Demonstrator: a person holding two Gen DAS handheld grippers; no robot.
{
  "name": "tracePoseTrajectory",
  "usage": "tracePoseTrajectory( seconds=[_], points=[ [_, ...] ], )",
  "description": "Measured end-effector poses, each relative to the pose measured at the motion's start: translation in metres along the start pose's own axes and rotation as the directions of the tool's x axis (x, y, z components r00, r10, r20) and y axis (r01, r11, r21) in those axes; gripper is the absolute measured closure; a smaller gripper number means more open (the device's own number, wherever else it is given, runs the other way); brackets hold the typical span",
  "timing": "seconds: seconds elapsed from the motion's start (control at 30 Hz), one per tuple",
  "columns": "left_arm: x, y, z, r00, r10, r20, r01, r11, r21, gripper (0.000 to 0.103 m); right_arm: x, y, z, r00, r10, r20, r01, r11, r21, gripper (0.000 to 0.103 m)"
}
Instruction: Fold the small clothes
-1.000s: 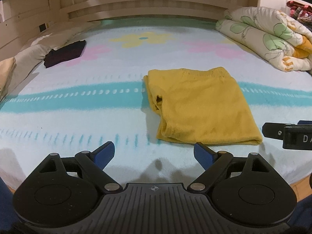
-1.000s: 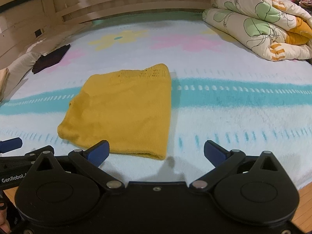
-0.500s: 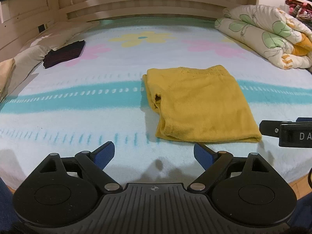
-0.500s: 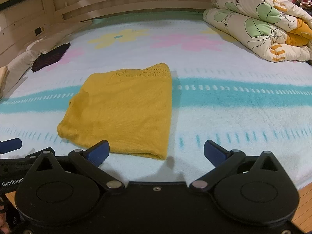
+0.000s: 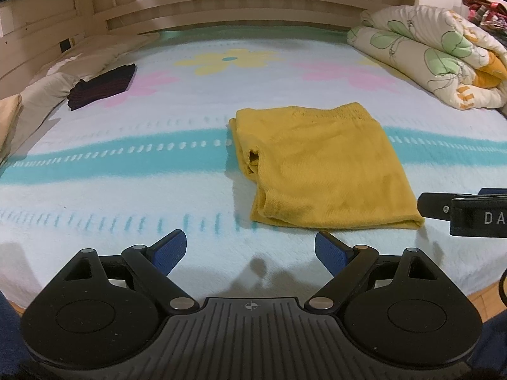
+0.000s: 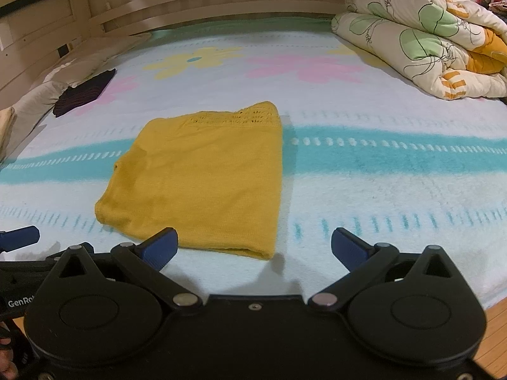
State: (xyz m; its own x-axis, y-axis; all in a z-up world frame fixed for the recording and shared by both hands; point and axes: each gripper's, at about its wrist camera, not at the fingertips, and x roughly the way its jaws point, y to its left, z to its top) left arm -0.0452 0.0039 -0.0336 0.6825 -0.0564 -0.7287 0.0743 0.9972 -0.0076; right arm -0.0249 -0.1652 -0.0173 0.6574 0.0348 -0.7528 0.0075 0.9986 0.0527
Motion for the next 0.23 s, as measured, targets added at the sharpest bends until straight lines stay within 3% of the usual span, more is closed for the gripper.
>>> tracePoseTrajectory(
  seconds=[0.23],
  points=[
    [-0.0004, -0.0007, -0.0015, 1.000, -0.005, 0.019, 0.005, 1.000, 0.000, 0.014, 0.0020, -0.0005, 0.0001, 1.000, 0.007, -0.006, -0.007, 1.000, 0.002, 0.000]
  ],
)
